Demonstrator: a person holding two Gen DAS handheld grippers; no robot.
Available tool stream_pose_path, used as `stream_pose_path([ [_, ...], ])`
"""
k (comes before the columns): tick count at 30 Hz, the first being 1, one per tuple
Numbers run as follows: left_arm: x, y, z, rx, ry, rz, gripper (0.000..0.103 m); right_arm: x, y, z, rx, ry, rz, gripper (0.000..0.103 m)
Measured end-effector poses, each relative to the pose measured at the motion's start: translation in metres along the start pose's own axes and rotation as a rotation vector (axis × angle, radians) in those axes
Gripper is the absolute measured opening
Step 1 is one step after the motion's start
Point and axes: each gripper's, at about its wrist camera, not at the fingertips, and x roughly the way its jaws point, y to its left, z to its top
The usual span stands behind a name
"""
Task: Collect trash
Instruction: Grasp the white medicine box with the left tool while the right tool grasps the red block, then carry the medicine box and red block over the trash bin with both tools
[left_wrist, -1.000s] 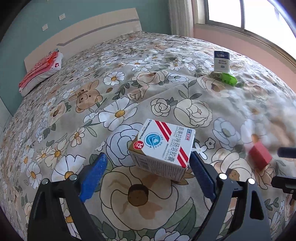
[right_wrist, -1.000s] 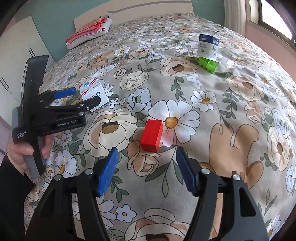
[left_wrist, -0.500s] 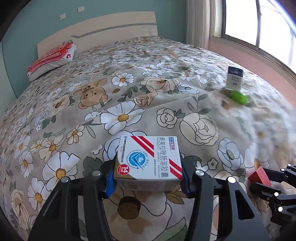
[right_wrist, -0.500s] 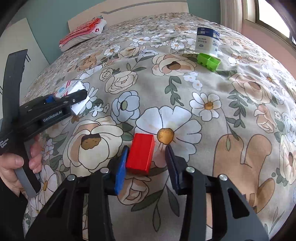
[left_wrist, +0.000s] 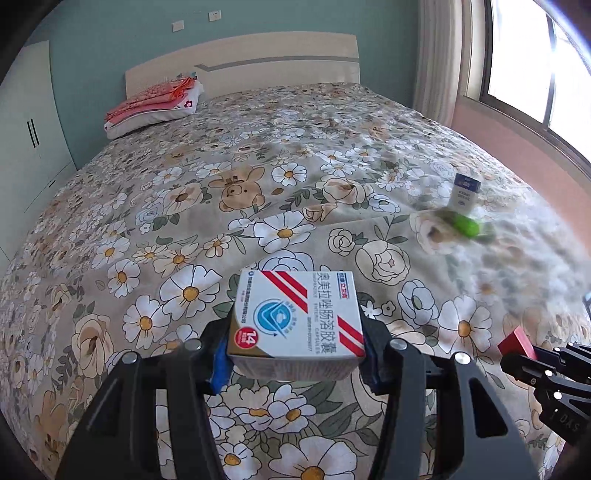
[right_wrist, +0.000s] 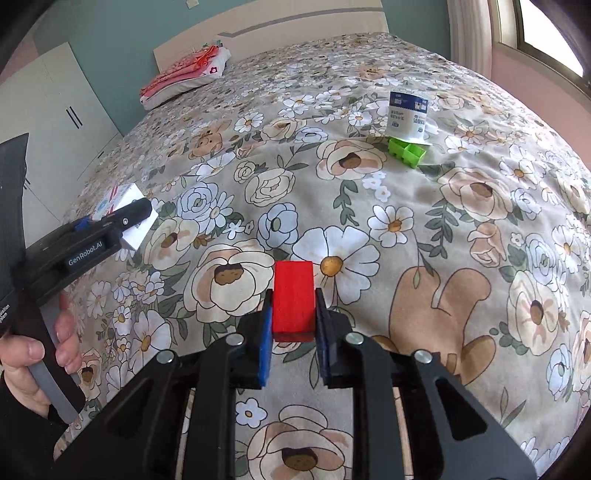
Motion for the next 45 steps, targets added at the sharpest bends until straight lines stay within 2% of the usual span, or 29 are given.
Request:
stream_pose_path([
  [12, -0.134, -0.013, 0.005, -0.052, -0.045, 0.128, 0.056, -0.141, 0.022, 0.030, -0.128, -0.139, -0.005, 0.021],
  [20, -0.241, -0.019, 0.009, -0.078, -0.117, 0.196, 0.056, -0.241, 0.043, 0.020, -0.209, -0.228, -0.010, 0.021],
  [27, -0.338, -0.035, -0.005, -0.088, -0.169, 0.240, 0.056, -0.334, 0.049, -0.005, -0.246, -0.291, 0.005, 0.021],
  [35, -0.445, -0.054, -0.041, -0.099, -0.227, 0.250, 0.056, -0.432, 0.059, -0.049, -0.313, -0.355, 0.027, 0.021],
  [45, -0.544, -0.073, -0.092, -0.096, -0.297, 0.249, 0.056, -0.543, 0.067, -0.114, -0.401, -0.449, 0.082, 0.021],
])
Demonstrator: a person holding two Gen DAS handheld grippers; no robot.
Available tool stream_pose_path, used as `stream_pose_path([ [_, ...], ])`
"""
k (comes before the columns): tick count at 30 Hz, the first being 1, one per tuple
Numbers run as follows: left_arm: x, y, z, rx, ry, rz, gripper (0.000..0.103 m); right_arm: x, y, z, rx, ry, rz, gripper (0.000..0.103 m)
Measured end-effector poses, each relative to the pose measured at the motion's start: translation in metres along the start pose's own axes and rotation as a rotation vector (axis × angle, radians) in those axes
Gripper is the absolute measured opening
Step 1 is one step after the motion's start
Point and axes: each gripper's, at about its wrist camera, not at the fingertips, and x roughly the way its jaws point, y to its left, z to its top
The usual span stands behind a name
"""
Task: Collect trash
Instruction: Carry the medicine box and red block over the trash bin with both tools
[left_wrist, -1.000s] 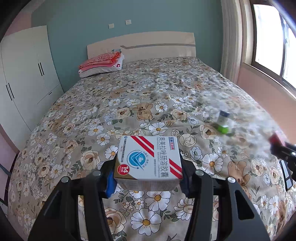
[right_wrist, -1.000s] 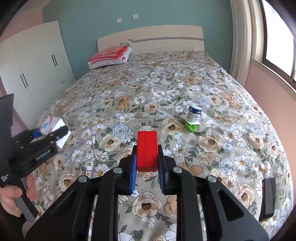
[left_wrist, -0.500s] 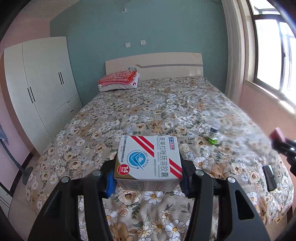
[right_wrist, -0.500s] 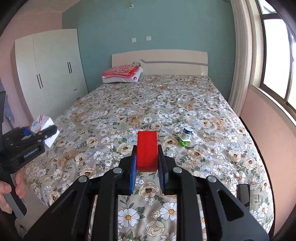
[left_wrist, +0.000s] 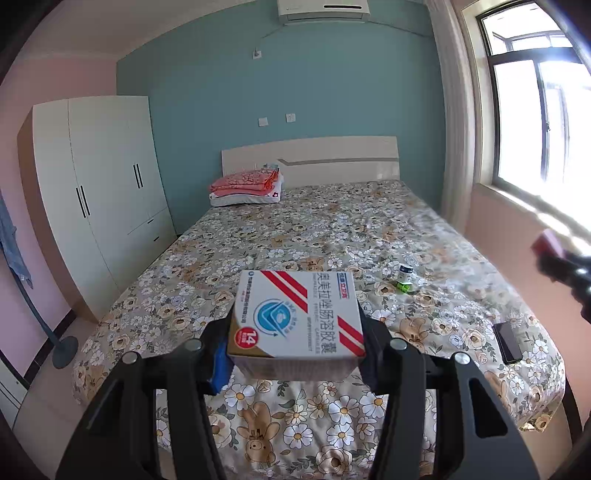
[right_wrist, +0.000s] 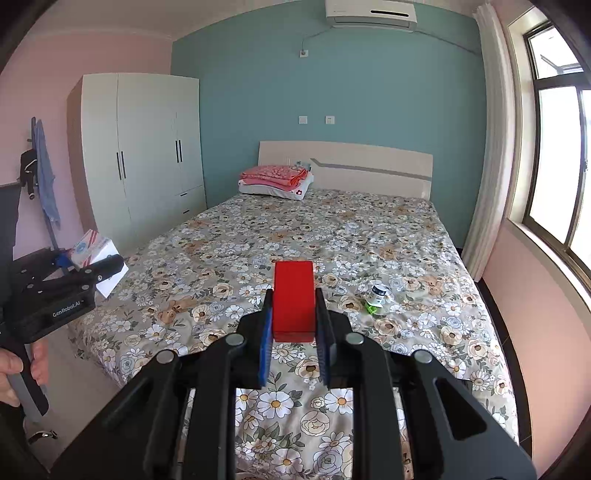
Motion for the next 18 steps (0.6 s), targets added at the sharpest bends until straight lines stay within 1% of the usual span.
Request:
stream_pose_path([
  [2, -0.015, -0.001, -0.006, 0.004, -0.003, -0.007, 0.056, -0.019, 0.005, -0.003, -0.012, -0.011, 0.013, 0.021],
  [4, -0.031, -0.002, -0.014, 0.022, -0.014, 0.002, 0.056, -0.035, 0.010, -0.007, -0.023, -0.022, 0.027, 0.021],
  [8, -0.057, -0.007, -0.026, 0.051, -0.031, -0.003, 0.056, -0.061, 0.016, -0.015, -0.038, -0.039, 0.046, 0.021],
  [12, -0.082, -0.006, -0.036, 0.064, -0.055, -0.014, 0.056, -0.080, 0.019, -0.027, -0.047, -0.046, 0.065, 0.021],
  [18, -0.104, -0.001, -0.054, 0.071, -0.072, -0.042, 0.056, -0.105, 0.024, -0.048, -0.077, -0.063, 0.073, 0.021],
])
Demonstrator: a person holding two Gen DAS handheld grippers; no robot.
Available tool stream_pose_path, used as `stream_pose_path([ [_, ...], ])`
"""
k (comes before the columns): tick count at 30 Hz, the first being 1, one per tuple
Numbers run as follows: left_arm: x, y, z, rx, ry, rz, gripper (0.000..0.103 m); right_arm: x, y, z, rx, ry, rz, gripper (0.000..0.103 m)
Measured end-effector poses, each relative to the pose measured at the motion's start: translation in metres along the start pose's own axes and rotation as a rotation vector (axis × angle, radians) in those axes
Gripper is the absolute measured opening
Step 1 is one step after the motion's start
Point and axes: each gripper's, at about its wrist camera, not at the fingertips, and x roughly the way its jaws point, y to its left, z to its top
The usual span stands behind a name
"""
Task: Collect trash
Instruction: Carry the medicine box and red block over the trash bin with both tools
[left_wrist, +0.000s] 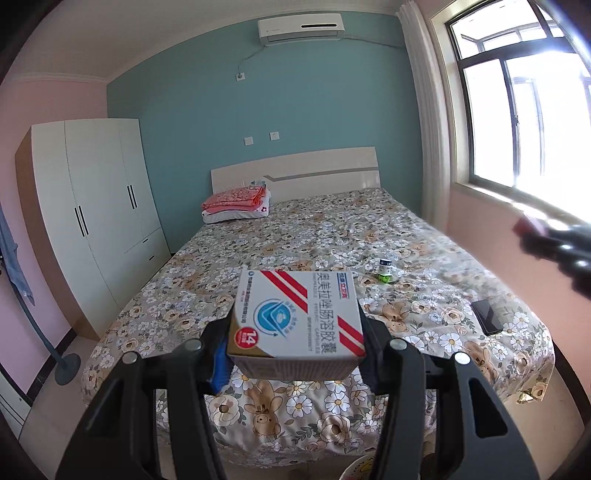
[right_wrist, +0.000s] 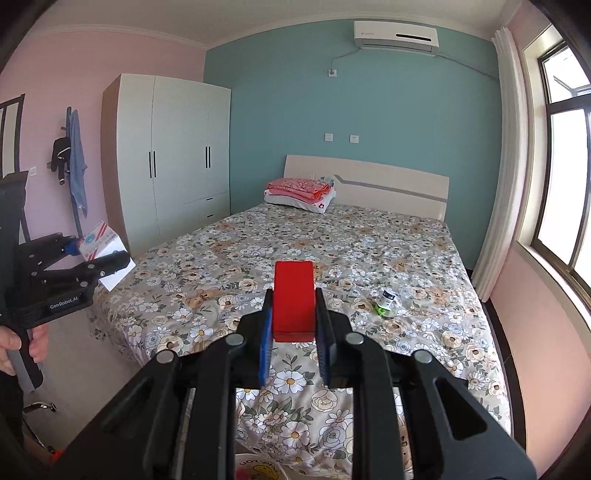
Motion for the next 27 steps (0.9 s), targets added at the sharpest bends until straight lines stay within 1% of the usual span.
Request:
stream_pose_path([
  [4, -0.009, 0.000, -0.020, 0.017, 0.008, -0.020, 0.056, -0.014, 0.009, -0.019, -0.029, -0.007, 0.009, 0.021],
  [7, -0.007, -0.003, -0.040, 0.038, 0.036, -0.055, 0.056, -0.015, 0.013, -0.035, -0.049, 0.006, 0.019, 0.021],
  [13, 0.006, -0.006, -0.090, 0.040, 0.099, -0.099, 0.056, -0.001, 0.017, -0.077, -0.076, 0.071, 0.044, 0.021],
  [15, 0.015, -0.007, -0.108, 0.046, 0.139, -0.124, 0.056, 0.004, 0.019, -0.094, -0.078, 0.094, 0.056, 0.021],
  [17, 0.026, -0.008, -0.128, 0.047, 0.177, -0.120, 0.056, 0.011, 0.022, -0.112, -0.081, 0.121, 0.070, 0.021],
  [19, 0.039, -0.008, -0.149, 0.033, 0.230, -0.135, 0.056, 0.019, 0.025, -0.132, -0.084, 0.155, 0.085, 0.021],
  [21, 0.052, -0.010, -0.171, 0.025, 0.292, -0.169, 0.056, 0.030, 0.028, -0.152, -0.080, 0.193, 0.099, 0.021],
  [24, 0.071, -0.016, -0.205, 0.014, 0.362, -0.188, 0.056, 0.046, 0.030, -0.184, -0.060, 0.260, 0.125, 0.021],
  [27, 0.092, -0.019, -0.237, -0.021, 0.442, -0.222, 0.056, 0.066, 0.035, -0.219, -0.055, 0.336, 0.136, 0.021],
])
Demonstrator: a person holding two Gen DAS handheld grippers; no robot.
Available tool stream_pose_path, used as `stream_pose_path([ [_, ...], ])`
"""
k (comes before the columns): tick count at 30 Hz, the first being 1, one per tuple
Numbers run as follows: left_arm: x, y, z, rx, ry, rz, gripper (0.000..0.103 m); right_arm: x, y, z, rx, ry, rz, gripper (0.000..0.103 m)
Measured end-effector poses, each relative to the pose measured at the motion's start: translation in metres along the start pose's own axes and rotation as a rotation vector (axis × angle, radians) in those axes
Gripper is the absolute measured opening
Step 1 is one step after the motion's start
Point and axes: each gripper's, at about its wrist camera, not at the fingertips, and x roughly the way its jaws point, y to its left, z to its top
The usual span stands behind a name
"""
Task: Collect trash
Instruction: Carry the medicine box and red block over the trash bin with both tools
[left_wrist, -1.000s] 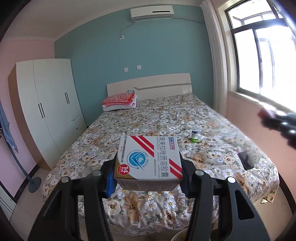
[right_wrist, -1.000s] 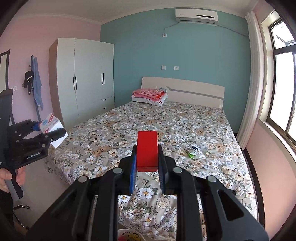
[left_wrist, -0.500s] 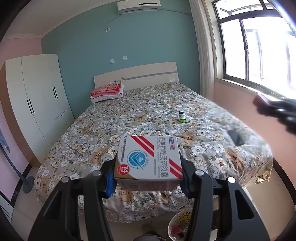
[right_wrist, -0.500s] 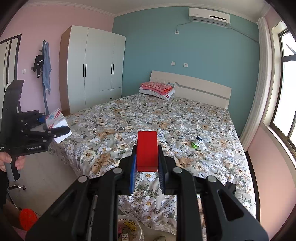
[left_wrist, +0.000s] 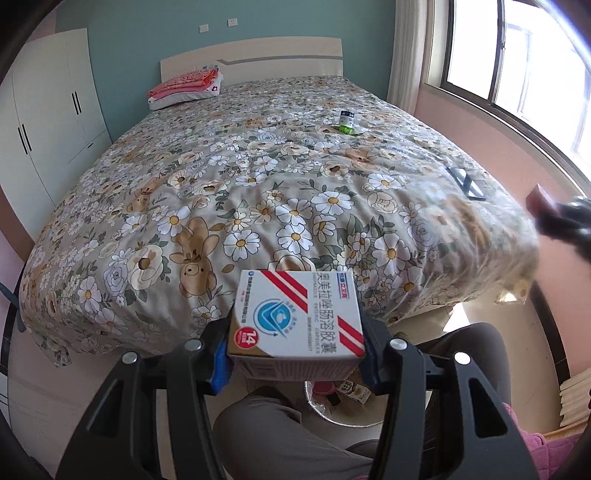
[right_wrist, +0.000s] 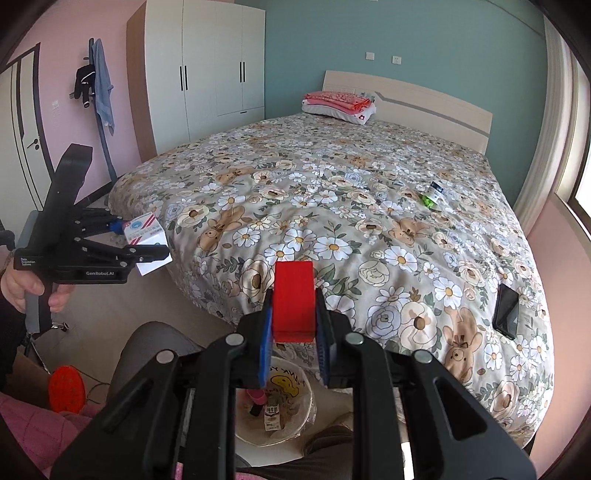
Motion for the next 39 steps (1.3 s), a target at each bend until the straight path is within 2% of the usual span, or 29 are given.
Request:
stream_pose_path([
  [12, 0.109, -0.018, -0.060, -0.030, 0.228, -0.079, 0.056, 0.133, 0.011, -0.103, 0.096, 0.338, 0.116, 0.021],
  [22, 0.195, -0.042, -0.111, -0.017, 0.434, -0.129, 0.056, 0.212, 0.016, -0.166, 0.138, 0.553, 0.136, 0.021],
  [39, 0.296, -0.062, -0.155, -0.035, 0.635, -0.176, 0.055, 0.301, 0.009, -0.229, 0.233, 0.766, 0.164, 0.021],
])
